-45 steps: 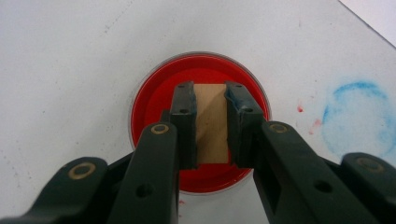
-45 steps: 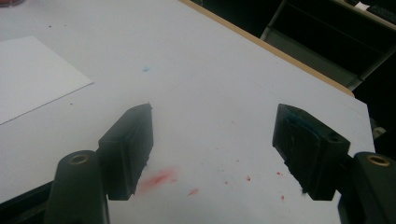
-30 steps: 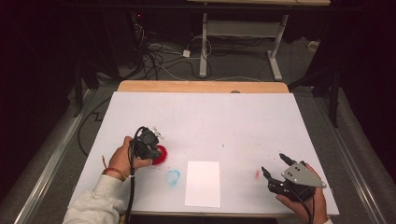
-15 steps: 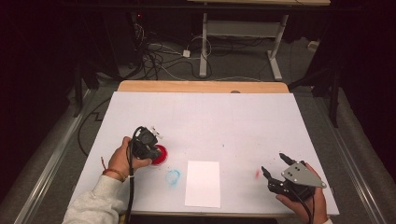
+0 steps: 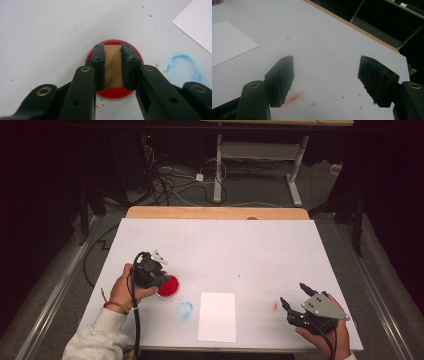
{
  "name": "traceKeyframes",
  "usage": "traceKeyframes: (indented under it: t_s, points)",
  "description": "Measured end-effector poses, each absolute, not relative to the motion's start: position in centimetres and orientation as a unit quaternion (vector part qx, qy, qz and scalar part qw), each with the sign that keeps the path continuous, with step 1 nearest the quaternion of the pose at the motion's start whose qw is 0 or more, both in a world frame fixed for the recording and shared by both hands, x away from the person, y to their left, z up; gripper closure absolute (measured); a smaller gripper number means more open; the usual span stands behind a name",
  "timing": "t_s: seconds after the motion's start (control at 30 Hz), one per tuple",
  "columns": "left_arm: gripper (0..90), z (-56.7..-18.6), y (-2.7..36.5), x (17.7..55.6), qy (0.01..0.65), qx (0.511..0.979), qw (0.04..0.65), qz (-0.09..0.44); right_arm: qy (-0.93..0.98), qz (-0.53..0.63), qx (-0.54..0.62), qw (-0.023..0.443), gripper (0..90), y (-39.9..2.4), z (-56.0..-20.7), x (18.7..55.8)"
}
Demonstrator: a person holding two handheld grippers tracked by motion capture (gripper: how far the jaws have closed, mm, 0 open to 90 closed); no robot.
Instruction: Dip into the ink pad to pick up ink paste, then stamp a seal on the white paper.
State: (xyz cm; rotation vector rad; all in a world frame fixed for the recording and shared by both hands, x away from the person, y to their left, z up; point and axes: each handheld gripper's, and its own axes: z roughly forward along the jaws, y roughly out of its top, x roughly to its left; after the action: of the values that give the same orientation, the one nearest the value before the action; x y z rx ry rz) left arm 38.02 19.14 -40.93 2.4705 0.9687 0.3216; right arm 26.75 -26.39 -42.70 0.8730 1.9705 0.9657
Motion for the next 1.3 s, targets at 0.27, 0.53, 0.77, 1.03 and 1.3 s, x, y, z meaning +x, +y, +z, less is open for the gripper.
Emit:
traceKeyframes:
  t_s: [0.27,0.53,0.77,1.03,1.3]
  points:
    - [73.8,-40.1,19.5,37.4,0.347,0.895,0.250,0.127,0.772,0.378,0.342,0.380,29.7,-26.4,-42.7,26.7]
    - [73.8,-39.7,19.8,37.0,0.340,0.894,0.258,0.137,0.773,0.377,0.342,0.380,29.7,-26.4,-42.7,26.7]
    - [73.8,-39.0,19.9,36.4,0.333,0.892,0.267,0.148,0.772,0.377,0.342,0.380,29.7,-26.4,-42.7,26.7]
    - [73.8,-37.9,19.3,35.8,0.317,0.892,0.285,0.149,0.774,0.375,0.344,0.377,29.7,-26.4,-42.9,26.7]
    - [73.8,-36.9,18.1,34.5,0.292,0.894,0.300,0.158,0.772,0.376,0.345,0.379,29.7,-26.5,-42.8,26.6]
